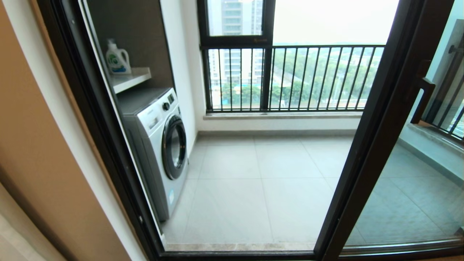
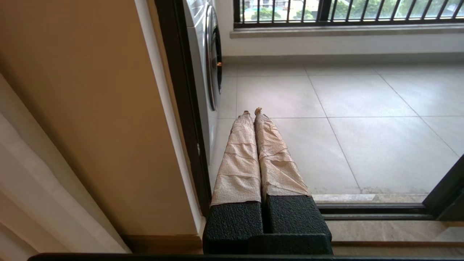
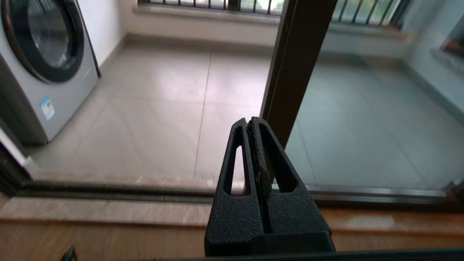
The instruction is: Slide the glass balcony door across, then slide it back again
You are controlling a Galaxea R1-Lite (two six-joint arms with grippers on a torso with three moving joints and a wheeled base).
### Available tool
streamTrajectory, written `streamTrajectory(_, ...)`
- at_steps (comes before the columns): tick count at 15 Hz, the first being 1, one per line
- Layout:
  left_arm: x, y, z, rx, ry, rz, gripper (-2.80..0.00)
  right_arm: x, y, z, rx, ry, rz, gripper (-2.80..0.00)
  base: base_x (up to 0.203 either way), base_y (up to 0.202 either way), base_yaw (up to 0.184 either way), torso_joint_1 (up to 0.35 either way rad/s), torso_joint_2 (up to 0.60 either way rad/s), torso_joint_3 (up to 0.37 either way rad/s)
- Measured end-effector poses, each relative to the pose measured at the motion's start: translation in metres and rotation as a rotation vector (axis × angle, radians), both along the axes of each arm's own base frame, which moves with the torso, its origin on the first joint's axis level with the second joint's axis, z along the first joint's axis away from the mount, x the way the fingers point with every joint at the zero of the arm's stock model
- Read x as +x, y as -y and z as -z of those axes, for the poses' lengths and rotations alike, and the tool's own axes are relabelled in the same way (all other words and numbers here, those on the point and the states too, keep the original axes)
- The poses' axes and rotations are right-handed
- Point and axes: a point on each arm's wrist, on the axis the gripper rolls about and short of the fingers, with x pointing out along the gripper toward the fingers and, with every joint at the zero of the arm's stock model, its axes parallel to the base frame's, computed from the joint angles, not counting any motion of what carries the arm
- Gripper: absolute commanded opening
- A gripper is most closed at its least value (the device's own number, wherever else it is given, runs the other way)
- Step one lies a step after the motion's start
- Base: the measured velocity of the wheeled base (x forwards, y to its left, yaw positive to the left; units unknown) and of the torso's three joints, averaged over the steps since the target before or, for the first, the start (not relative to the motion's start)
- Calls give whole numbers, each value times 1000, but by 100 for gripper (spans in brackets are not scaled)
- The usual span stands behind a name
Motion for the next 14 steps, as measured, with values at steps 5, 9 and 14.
streamTrajectory(5, 0, 0, 0, 0, 0, 0, -280, 5, -1, 1, 15, 101, -32, -280, 0, 0, 0, 0, 0, 0)
streamTrajectory(9, 0, 0, 0, 0, 0, 0, -280, 6, -1, 2, 16, 98, -31, -280, 0, 0, 0, 0, 0, 0)
streamTrajectory(14, 0, 0, 0, 0, 0, 0, -280, 6, -1, 2, 24, 98, -30, -280, 0, 0, 0, 0, 0, 0)
